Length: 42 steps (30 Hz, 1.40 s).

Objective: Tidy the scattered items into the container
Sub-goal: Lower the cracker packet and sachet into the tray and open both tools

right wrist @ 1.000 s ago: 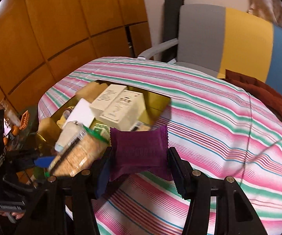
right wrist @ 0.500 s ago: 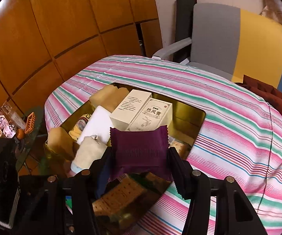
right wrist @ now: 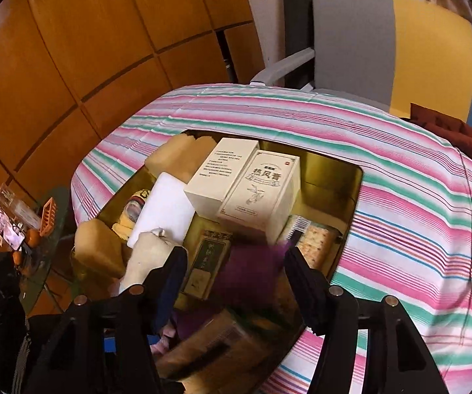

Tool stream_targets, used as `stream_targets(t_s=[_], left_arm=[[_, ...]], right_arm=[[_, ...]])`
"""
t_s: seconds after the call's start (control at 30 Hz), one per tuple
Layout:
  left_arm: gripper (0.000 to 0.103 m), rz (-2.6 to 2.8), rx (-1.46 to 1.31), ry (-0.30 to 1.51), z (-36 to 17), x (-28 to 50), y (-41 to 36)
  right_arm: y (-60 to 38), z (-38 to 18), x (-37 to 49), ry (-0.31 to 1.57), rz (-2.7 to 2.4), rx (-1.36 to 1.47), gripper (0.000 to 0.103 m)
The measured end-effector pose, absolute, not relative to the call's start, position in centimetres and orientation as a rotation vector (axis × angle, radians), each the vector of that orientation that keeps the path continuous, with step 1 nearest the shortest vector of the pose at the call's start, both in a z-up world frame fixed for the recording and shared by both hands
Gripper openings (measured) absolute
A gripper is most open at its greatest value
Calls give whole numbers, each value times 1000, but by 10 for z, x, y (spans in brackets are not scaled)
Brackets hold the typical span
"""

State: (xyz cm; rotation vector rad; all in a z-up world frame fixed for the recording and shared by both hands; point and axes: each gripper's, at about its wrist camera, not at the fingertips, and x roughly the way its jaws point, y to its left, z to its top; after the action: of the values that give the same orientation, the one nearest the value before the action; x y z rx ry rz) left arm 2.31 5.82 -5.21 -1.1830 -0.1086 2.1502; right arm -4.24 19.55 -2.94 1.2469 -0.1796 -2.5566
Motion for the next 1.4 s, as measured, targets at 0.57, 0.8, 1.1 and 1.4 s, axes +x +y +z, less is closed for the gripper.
stream_targets(t_s=[0.57,0.8,1.1,1.4], left_arm=[[51,2291,-1115,-292,-36,24,14],[54,2437,-1131,-291,-23,15,-9],[54,2589,-1241,-272,-18,5,-38],[60,2828,-1215,65,4,8,-35]], right_arm=[[195,-31,-24,-249,-2557,1238,63],[160,-32,-26,-106,-2549,1272,68],[141,-10,-15,7,-2672,1192,101],[136,-9,-11,67,-2735,1187,103]])
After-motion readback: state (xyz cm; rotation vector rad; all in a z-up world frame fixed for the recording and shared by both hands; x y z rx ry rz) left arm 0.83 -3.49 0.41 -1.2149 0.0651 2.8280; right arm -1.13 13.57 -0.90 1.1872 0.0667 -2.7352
